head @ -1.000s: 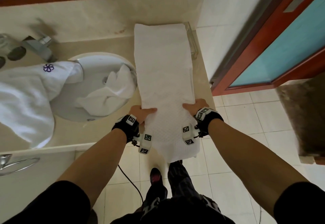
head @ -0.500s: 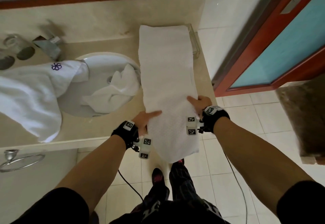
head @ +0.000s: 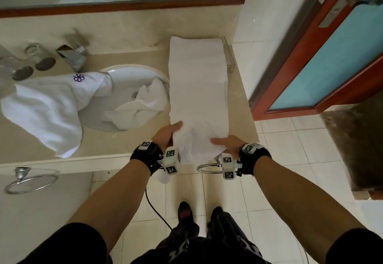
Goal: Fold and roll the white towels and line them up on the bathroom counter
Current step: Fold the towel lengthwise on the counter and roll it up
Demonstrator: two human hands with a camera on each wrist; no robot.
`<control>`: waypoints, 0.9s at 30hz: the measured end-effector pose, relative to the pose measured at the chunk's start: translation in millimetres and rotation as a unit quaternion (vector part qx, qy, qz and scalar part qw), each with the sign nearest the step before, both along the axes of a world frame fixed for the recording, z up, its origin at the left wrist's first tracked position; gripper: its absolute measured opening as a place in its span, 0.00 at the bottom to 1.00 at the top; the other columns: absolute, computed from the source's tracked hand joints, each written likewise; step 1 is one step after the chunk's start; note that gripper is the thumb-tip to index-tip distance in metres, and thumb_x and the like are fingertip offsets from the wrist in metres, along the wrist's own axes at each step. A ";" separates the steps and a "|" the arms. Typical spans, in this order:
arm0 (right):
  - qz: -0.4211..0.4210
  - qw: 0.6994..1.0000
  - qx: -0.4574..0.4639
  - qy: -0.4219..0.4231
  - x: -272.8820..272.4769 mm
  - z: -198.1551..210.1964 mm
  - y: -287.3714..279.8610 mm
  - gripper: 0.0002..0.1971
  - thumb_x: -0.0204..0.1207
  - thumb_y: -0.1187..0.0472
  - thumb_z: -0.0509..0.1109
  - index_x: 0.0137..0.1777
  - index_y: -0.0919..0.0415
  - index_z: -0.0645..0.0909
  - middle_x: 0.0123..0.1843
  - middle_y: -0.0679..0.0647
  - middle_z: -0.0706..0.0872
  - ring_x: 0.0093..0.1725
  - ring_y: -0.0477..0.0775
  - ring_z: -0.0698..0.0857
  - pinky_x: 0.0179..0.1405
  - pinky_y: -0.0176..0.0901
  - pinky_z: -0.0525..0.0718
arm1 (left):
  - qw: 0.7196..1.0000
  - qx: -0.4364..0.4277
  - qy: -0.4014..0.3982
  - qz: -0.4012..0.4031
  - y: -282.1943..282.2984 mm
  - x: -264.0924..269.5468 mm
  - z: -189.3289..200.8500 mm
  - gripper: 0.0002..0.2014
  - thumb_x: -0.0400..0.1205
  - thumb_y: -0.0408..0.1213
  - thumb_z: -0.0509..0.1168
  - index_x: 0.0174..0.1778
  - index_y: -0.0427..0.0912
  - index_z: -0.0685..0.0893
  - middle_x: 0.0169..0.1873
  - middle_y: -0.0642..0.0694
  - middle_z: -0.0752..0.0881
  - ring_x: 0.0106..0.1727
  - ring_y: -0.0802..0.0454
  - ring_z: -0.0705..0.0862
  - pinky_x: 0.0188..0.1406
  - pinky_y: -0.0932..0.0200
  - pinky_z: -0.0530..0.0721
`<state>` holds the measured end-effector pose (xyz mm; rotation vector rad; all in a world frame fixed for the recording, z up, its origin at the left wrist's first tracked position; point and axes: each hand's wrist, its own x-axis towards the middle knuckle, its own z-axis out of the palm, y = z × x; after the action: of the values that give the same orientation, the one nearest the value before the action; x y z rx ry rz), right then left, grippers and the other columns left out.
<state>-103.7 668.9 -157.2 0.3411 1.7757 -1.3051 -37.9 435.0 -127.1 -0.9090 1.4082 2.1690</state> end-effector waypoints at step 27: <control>-0.013 0.991 -0.082 -0.103 78.3 2.2 49.2 0.28 0.66 0.56 0.80 0.66 0.64 0.82 0.62 0.66 0.87 0.62 0.72 0.85 0.65 0.72 0.79 | 0.996 0.019 -0.075 0.050 50.4 123.6 -2.7 0.22 0.75 0.41 0.72 0.65 0.38 0.83 0.55 0.34 0.89 0.51 0.34 0.89 0.54 0.39 0.85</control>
<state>-25.4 718.1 -155.0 0.3931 1.4864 -1.3730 85.6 485.4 -129.8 -1.1255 1.2703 2.1404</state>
